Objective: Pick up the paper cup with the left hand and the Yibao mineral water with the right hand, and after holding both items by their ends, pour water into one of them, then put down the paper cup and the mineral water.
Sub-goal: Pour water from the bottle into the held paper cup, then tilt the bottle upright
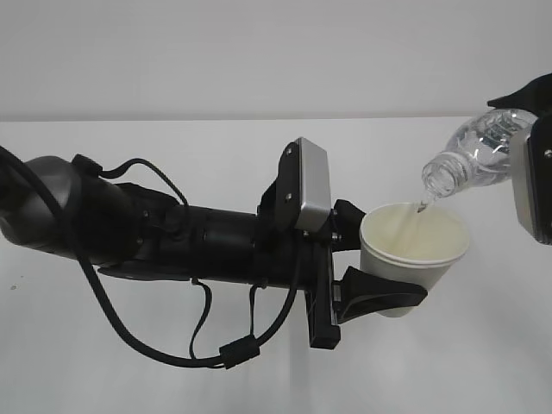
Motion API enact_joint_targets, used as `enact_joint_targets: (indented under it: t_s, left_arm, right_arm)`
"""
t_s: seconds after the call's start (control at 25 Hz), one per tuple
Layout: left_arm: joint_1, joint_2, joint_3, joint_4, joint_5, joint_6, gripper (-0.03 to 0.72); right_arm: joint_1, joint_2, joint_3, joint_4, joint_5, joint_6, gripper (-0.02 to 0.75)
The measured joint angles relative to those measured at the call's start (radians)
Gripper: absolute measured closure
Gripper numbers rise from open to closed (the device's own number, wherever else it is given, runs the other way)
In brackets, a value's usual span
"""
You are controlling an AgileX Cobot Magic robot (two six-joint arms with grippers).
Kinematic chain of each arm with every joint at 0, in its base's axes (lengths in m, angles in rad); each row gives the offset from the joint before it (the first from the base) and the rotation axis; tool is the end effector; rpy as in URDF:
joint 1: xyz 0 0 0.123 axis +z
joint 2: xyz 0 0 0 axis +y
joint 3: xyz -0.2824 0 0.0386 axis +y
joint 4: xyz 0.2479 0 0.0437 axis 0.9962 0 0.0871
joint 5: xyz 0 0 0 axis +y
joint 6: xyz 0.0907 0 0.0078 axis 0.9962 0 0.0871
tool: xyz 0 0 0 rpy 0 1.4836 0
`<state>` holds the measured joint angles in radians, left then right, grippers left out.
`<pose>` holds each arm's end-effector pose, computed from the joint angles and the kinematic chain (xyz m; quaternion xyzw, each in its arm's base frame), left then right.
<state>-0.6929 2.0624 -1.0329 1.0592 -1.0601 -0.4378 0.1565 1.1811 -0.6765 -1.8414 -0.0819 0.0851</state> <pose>0.2560 -0.3025 0.1505 0.5624 0.5058 -0.4369 0.4868 0.2446 0.0457 0.2787 -0.7017 0.4687 -0.3612 0.3969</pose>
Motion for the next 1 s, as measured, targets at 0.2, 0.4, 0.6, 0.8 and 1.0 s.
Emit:
enact_joint_targets:
  t_s: [0.2, 0.4, 0.6, 0.8, 1.0]
  left_arm:
    - [0.0, 0.0, 0.0, 0.0, 0.002, 0.0, 0.27]
    - [0.0, 0.0, 0.0, 0.001, 0.002, -0.001, 0.27]
    - [0.0, 0.0, 0.0, 0.001, 0.002, -0.001, 0.27]
    - [0.0, 0.0, 0.0, 0.001, 0.002, -0.001, 0.27]
    - [0.0, 0.0, 0.0, 0.001, 0.002, -0.001, 0.27]
  right_arm:
    - [0.0, 0.0, 0.0, 0.0, 0.0, -0.002, 0.304]
    - [0.0, 0.0, 0.0, 0.0, 0.0, -0.002, 0.304]
    - [0.0, 0.0, 0.0, 0.0, 0.0, -0.002, 0.304]
    - [0.0, 0.0, 0.0, 0.0, 0.0, -0.002, 0.304]
    - [0.0, 0.0, 0.0, 0.0, 0.0, -0.002, 0.304]
